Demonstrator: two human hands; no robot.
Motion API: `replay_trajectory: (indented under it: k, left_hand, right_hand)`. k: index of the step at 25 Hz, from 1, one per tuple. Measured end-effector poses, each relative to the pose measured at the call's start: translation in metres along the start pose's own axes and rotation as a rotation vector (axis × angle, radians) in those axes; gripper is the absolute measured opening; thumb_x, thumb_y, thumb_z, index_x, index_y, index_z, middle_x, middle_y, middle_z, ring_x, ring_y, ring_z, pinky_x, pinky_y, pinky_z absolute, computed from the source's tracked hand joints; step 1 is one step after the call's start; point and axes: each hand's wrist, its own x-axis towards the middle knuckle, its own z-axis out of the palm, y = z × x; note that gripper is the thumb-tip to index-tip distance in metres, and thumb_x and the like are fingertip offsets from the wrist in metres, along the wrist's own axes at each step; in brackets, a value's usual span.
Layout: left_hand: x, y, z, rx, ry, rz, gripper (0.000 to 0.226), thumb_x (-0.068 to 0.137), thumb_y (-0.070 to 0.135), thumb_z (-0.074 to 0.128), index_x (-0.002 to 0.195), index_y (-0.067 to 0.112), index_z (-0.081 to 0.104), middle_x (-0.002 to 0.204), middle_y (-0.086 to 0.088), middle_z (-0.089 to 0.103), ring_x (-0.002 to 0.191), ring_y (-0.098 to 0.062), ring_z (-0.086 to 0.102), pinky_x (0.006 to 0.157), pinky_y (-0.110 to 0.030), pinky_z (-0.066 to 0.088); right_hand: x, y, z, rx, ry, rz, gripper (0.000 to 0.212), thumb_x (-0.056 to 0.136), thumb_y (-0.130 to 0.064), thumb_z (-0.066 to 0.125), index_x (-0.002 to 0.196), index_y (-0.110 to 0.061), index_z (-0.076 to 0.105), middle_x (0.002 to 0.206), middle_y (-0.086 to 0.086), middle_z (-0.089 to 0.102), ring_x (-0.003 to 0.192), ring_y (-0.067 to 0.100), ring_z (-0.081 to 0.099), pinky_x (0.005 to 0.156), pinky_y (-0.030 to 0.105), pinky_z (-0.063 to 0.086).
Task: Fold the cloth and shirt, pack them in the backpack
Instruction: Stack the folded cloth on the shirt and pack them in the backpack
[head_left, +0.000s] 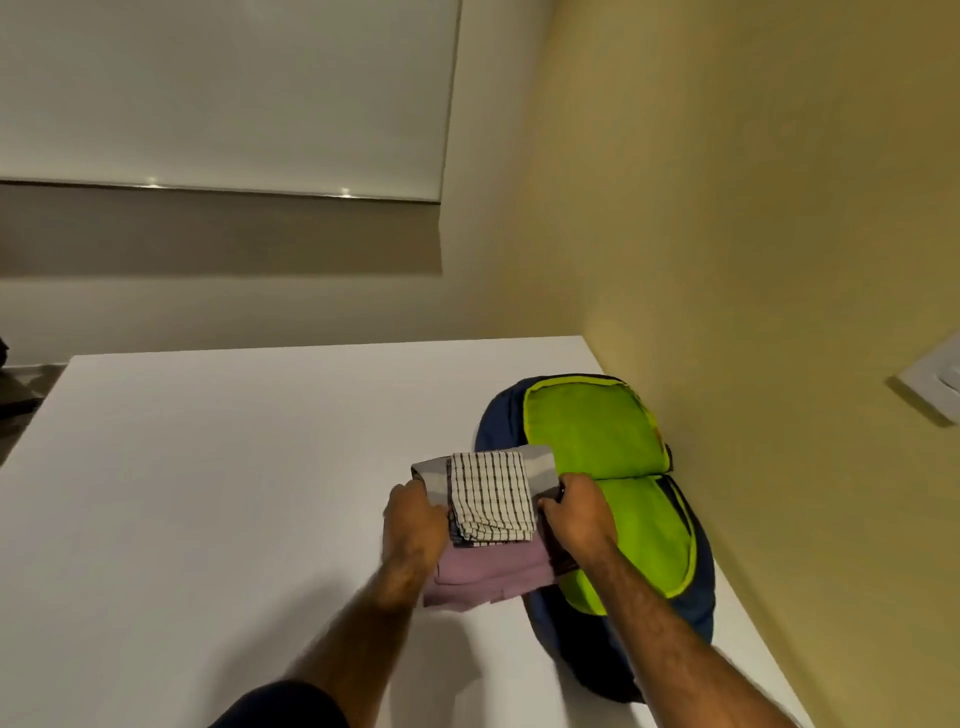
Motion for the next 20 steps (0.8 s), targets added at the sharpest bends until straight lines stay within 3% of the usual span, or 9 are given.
replay_trajectory:
  k: [6, 9, 12, 16, 20]
  left_hand:
    - [-0.035, 0.083, 0.132, 0.025, -0.012, -0.006, 0.030, 0.090, 0.004, 0.059, 0.118, 0.011, 0.067, 0.109, -0.009, 0.071, 0.097, -0.029, 0.068, 0.089, -0.043, 0.058]
    - [-0.036, 0.102, 0.175, 0.063, -0.018, -0.025, 0.034, 0.087, 0.009, 0.057, 0.120, 0.011, 0.067, 0.108, -0.010, 0.071, 0.095, -0.030, 0.067, 0.088, -0.046, 0.058]
    - [-0.035, 0.108, 0.205, 0.121, -0.012, -0.034, 0.042, 0.081, 0.014, 0.055, 0.121, 0.010, 0.067, 0.110, -0.012, 0.070, 0.099, -0.036, 0.066, 0.087, -0.045, 0.056]
    - [-0.041, 0.106, 0.224, 0.176, 0.019, -0.039, 0.032, 0.087, -0.003, 0.052, 0.113, 0.005, 0.067, 0.107, -0.018, 0.068, 0.099, -0.040, 0.065, 0.083, -0.042, 0.053]
    - [-0.042, 0.106, 0.223, 0.202, 0.019, -0.071, 0.027, 0.091, -0.005, 0.051, 0.112, -0.004, 0.067, 0.110, -0.024, 0.068, 0.103, -0.042, 0.064, 0.079, -0.035, 0.046]
  right_hand:
    - [0.051, 0.118, -0.087, -0.009, -0.013, -0.002, 0.011, 0.090, -0.024, 0.069, 0.094, -0.013, 0.068, 0.101, 0.009, 0.070, 0.093, 0.032, 0.066, 0.070, 0.032, 0.047]
    - [0.068, 0.155, -0.105, -0.004, -0.046, 0.003, 0.016, 0.094, -0.023, 0.062, 0.106, -0.013, 0.064, 0.106, 0.008, 0.066, 0.099, 0.032, 0.064, 0.074, 0.031, 0.042]
    - [0.081, 0.185, -0.102, -0.023, -0.084, 0.005, 0.022, 0.096, -0.020, 0.056, 0.115, -0.011, 0.063, 0.110, 0.008, 0.064, 0.103, 0.032, 0.063, 0.078, 0.035, 0.049]
    - [0.085, 0.202, -0.090, -0.197, -0.100, 0.015, 0.026, 0.098, -0.019, 0.050, 0.120, -0.010, 0.060, 0.124, 0.013, 0.060, 0.115, 0.033, 0.061, 0.093, 0.040, 0.049]
    - [0.090, 0.207, -0.084, -0.295, -0.154, -0.015, 0.026, 0.102, -0.018, 0.043, 0.121, -0.011, 0.058, 0.128, 0.010, 0.060, 0.117, 0.030, 0.061, 0.094, 0.040, 0.048]
